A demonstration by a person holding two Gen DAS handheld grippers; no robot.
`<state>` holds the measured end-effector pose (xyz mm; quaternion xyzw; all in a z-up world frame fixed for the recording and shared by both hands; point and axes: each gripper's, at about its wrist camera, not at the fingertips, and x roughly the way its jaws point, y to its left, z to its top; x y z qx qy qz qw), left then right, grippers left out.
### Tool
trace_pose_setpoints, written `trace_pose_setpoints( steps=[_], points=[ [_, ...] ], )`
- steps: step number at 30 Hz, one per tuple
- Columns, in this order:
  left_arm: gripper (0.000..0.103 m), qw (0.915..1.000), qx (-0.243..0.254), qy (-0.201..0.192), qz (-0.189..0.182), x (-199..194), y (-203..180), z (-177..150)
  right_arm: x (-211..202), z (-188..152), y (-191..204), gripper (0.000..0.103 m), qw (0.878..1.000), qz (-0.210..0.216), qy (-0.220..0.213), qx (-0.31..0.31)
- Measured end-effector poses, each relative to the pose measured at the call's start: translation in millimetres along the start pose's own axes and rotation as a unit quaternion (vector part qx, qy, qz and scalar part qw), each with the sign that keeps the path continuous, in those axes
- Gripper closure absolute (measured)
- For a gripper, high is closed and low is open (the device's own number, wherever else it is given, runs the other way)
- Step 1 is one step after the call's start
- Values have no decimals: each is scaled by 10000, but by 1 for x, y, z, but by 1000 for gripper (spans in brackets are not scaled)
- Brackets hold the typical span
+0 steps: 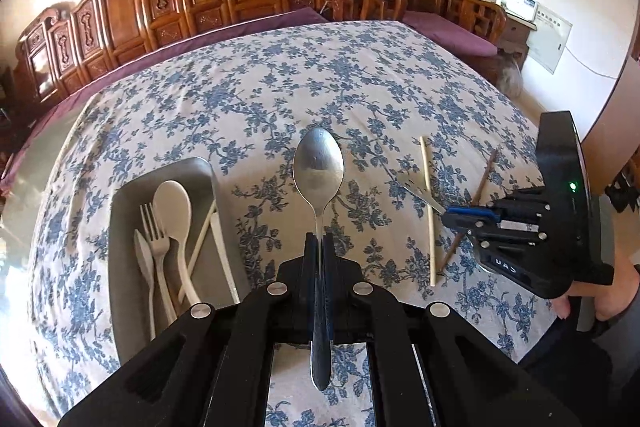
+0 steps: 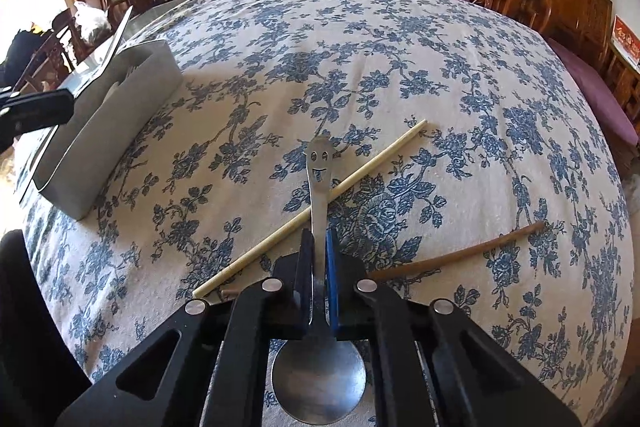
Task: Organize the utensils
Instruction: 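Carry the metal spoon to the tray with left tool while right tool grasps smiley-face spoon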
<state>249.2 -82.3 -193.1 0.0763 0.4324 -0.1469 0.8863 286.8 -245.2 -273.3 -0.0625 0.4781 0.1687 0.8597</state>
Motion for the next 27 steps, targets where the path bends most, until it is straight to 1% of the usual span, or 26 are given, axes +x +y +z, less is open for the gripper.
trace_pose_setpoints(
  steps=[6,18,27],
  points=[
    [101,9999,-86,-51,115,-8,13,0,-12,4,6,95,9996,119,-274,27],
    [101,9985,-333,-155,414,-25,46,-3,-30,13,26,95,9972,379,-644,-43],
    [101,9962,-536,-76,684,-21,77,-13,-44,18,33,95,9933,683,-929,86]
  ],
)
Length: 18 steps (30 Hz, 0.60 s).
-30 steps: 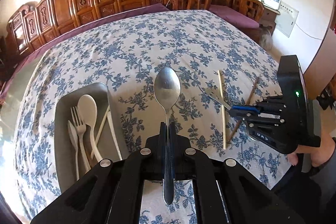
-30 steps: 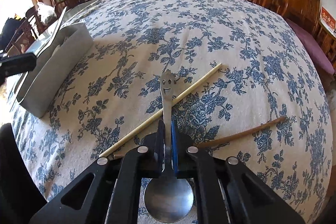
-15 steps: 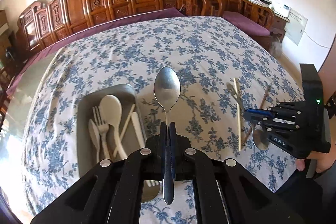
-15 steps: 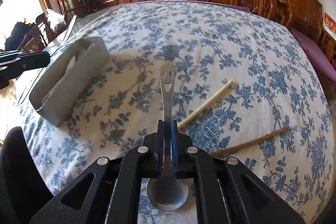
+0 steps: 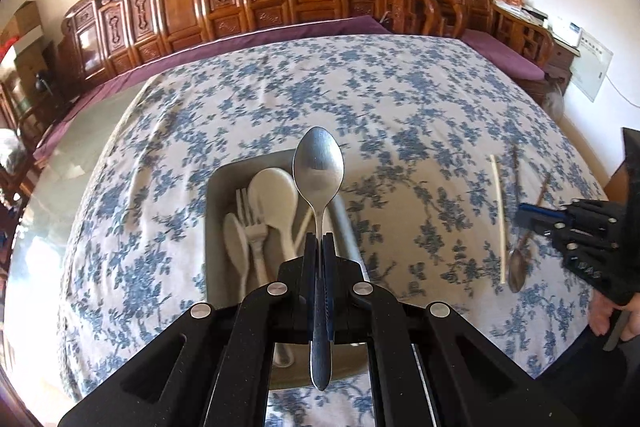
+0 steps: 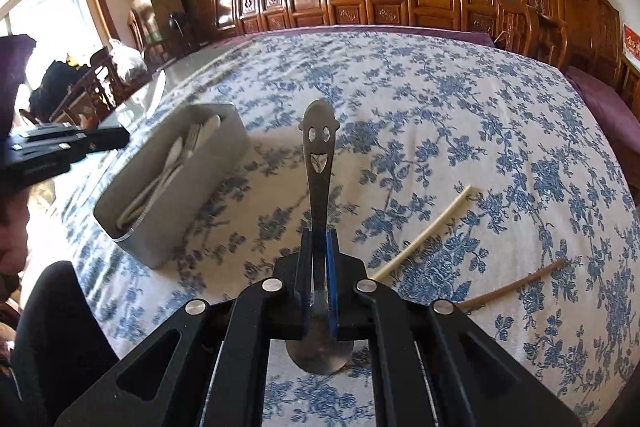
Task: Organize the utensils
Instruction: 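Carry the metal spoon to the tray with left tool while right tool grasps smiley-face spoon, then lower the metal spoon into the tray and open the left tool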
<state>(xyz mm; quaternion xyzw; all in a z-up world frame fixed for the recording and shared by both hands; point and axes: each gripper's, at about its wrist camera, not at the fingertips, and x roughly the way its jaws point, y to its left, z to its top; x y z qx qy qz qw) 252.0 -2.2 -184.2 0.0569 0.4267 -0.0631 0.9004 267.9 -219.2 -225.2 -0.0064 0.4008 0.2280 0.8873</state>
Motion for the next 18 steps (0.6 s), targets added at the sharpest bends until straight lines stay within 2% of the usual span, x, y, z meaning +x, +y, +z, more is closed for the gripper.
trace_pose_setpoints(
  steps=[7,18],
  points=[
    [101,9995,-95,239,184,25,18,-6,-5,2,9,95,9999,106,-121,-18],
    [101,9975,-28,624,328,63,20,-16,-5,4,13,95,9996,212,-176,-54]
  ],
)
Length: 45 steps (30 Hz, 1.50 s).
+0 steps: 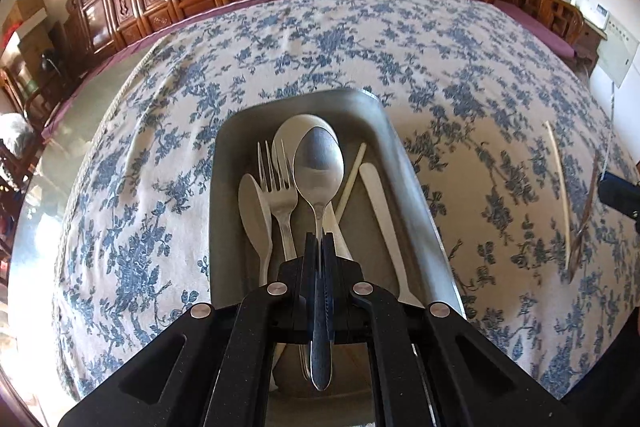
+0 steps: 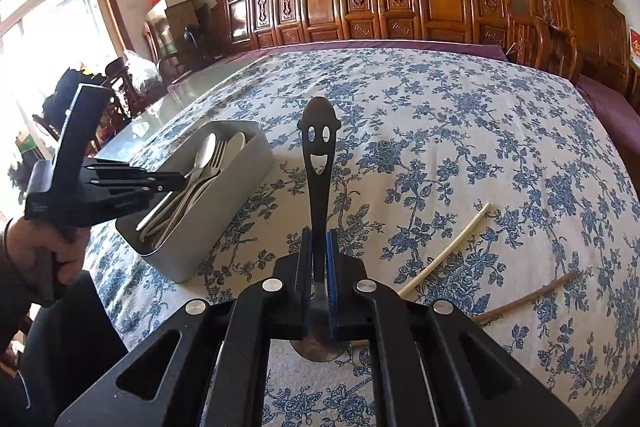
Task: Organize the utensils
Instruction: 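Lower the metal spoon into the tray and open the left tool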
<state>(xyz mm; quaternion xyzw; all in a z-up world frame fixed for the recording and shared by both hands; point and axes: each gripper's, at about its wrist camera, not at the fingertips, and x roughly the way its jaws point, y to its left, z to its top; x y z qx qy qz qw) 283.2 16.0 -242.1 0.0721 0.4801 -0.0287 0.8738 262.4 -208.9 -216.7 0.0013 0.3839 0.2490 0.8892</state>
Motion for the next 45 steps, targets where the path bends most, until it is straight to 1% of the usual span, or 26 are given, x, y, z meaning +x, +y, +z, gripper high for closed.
trace_pose_setpoints(
  steps=[10,16,22,24,27,31,37,38,41,45],
  points=[
    [100,9995,43,292,83,26,-1,2,3,0,0,95,10000,42,12,7],
    [100,9995,32,320,18,25,-2,-1,3,1,3,95,9998,203,18,57],
    [98,9999,-106,81,-60,0,6,-8,2,3,17,95,9995,312,19,-32],
    [89,9997,-186,-97,-90,-15,10,-12,0,4,25,95,9994,351,0,-69],
    [88,9992,-259,-301,-84,-34,16,-18,-5,9,42,95,9988,453,-52,-157],
    [88,9983,-302,-491,-80,-54,24,-22,-10,19,72,95,9975,500,-155,-480],
    [88,9965,-493,-659,-172,-73,41,-26,-4,36,105,95,9958,594,-192,-665],
    [87,9961,-518,-685,-185,-76,44,-27,-2,40,109,95,9957,619,-206,-656],
    [80,9954,-580,-745,-175,-81,51,-31,1,51,118,95,9955,638,-249,-659],
    [79,9944,-685,-791,-163,-84,62,-37,11,67,128,95,9950,675,-225,-694]
  ],
)
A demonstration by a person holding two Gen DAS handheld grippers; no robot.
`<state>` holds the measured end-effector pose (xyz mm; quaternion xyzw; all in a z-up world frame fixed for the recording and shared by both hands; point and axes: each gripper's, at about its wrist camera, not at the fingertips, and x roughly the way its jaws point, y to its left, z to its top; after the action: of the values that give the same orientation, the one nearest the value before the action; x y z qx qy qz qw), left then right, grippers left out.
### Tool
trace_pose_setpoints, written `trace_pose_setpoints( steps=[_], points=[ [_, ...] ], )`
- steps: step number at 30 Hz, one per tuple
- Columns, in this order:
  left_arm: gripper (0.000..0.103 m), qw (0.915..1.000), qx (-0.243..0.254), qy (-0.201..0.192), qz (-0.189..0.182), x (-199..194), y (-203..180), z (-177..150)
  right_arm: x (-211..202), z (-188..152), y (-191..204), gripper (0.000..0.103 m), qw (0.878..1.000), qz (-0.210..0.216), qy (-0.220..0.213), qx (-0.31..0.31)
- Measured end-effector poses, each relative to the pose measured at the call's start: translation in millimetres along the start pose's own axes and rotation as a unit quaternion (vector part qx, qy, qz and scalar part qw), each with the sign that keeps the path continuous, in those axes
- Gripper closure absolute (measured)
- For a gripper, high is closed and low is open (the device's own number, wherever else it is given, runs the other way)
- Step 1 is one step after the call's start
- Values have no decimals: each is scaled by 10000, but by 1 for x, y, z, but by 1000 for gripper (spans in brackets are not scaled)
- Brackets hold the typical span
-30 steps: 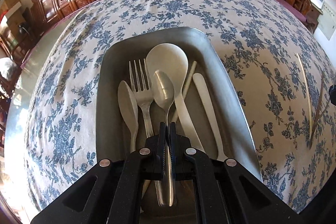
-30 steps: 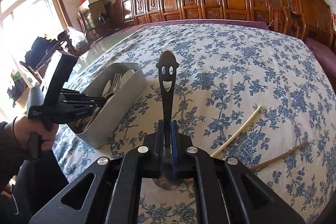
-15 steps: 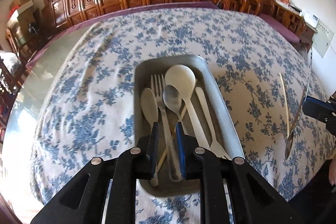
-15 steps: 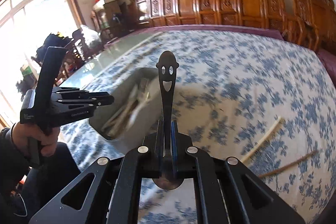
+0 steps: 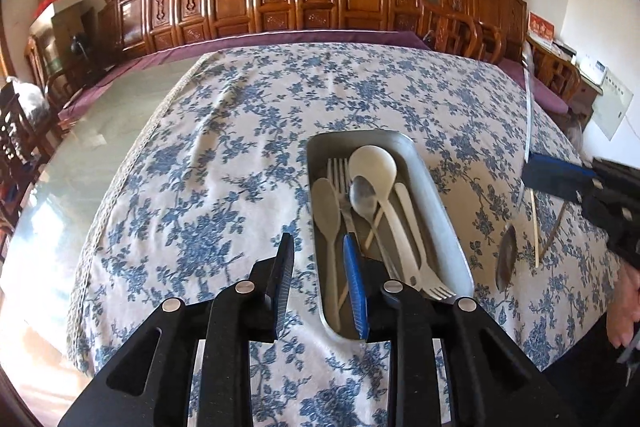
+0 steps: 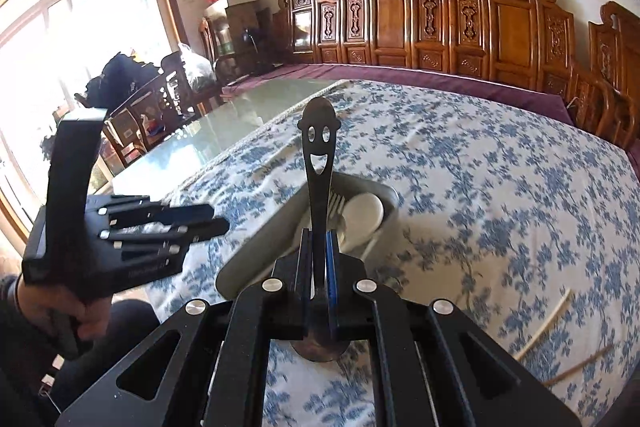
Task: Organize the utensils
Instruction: 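Lower the metal spoon into the tray and open the left tool, then carry the smiley-face spoon into the tray and open the right tool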
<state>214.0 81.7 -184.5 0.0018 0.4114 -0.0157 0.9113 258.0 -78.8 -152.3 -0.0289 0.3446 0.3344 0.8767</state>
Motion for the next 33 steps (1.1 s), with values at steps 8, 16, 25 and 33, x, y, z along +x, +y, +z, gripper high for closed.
trace_pose_setpoints(
  steps=[8,16,25,33],
  points=[
    [79,9998,-187,-29,41,-6,24,-8,49,15,11,95,9997,-18,234,41],
    [78,9995,-302,4,131,-10,44,-16,95,6,16,95,9978,-95,593,295],
    [78,9992,-380,-30,116,-18,50,-21,117,-1,21,95,9946,-62,887,532],
    [78,9990,-386,-143,152,-28,47,-22,127,-16,11,95,9906,-242,1196,620]
  ],
)
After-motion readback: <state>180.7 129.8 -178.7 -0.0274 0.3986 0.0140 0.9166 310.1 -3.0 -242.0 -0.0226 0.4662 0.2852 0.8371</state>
